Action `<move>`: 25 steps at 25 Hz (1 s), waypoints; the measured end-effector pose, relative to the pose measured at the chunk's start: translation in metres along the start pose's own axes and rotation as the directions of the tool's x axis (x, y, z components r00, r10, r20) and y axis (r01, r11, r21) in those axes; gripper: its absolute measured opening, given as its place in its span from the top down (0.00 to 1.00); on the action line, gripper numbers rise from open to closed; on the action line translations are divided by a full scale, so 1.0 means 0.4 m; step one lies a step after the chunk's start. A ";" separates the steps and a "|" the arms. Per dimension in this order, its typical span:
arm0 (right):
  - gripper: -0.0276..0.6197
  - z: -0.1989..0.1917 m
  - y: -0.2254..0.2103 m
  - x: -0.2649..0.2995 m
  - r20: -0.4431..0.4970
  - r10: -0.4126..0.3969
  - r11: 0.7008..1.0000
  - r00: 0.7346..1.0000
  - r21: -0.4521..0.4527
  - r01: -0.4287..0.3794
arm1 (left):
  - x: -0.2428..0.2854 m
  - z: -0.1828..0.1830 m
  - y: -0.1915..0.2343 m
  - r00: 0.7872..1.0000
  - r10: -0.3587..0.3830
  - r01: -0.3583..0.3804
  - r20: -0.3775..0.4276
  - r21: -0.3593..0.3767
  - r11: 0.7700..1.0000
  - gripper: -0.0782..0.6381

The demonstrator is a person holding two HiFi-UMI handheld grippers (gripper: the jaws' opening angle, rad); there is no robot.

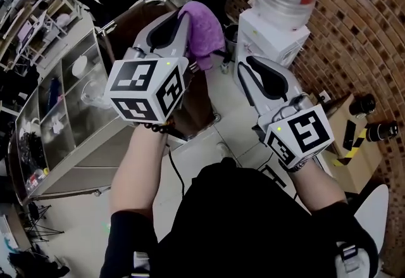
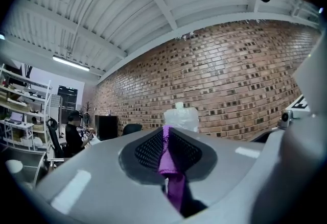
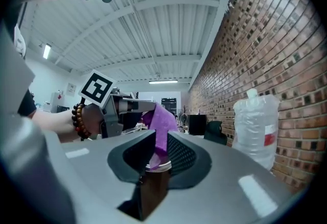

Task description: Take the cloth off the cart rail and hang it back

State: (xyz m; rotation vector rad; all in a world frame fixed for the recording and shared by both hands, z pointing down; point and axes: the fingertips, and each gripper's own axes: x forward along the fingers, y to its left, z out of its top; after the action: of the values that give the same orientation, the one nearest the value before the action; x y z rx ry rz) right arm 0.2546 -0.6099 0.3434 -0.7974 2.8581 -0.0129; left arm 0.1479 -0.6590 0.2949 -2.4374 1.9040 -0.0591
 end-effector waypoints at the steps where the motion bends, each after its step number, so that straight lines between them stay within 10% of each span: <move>1: 0.85 -0.002 -0.005 0.020 0.001 0.010 1.000 1.000 -0.002 -0.010 | 0.010 0.004 0.015 1.000 0.007 -0.007 0.003 0.000 1.000 0.85; 25: 0.67 -0.147 -0.052 0.411 -0.122 0.239 0.971 0.963 -0.002 -0.241 | 0.175 -0.039 0.229 0.992 0.126 -0.126 -0.019 0.012 0.992 0.85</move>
State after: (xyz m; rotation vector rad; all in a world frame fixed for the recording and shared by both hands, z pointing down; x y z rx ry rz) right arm 0.1169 -0.7144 0.3753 -0.4625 3.0541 -0.0052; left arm 0.0753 -0.7493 0.3048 -2.3126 2.0551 -0.0887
